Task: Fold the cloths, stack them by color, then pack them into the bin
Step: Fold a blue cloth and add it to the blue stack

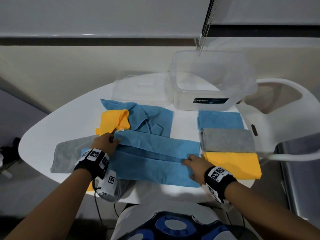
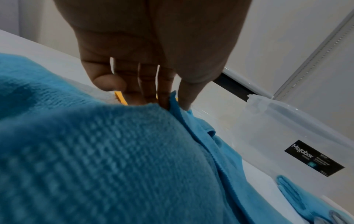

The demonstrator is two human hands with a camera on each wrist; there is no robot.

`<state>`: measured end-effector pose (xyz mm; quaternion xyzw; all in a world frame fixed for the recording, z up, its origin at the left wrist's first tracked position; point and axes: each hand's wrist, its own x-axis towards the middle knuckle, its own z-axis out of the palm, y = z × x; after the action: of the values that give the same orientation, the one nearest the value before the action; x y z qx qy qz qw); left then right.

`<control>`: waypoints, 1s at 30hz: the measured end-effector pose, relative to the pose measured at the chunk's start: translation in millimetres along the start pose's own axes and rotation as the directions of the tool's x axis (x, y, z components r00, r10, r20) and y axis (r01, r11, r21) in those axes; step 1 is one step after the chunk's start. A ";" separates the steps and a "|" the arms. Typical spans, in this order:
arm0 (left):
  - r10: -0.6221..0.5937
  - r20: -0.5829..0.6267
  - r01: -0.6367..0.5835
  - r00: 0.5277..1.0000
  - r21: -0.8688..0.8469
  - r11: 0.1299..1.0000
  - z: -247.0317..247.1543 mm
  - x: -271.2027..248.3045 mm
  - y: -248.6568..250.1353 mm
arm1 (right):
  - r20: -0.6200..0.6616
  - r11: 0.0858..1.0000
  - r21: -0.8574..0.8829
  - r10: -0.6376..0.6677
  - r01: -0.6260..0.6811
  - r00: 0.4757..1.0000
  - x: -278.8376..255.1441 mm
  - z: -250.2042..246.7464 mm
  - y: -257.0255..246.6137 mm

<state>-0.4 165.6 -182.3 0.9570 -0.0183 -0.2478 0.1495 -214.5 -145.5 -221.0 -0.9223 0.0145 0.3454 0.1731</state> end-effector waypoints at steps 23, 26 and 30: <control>0.013 0.025 -0.014 1.000 0.010 1.000 -24.2 -2.8 -6.5 | -0.126 0.982 -0.122 0.131 -0.147 0.983 28.0 -21.1 3.1; 0.037 0.021 -0.038 0.999 0.014 0.999 -27.1 -3.2 -12.5 | -0.142 0.982 -0.141 0.109 -0.129 0.984 19.2 -25.1 2.5; 0.058 0.037 -0.060 0.998 0.044 0.997 -21.2 -9.0 -20.3 | -0.093 0.979 -0.160 0.112 -0.126 0.989 13.3 -20.9 -1.0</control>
<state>1.1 191.8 -166.5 0.9547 -0.0547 -0.2597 0.1349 -191.0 -150.2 -214.6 -0.9446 0.0482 0.3161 0.0739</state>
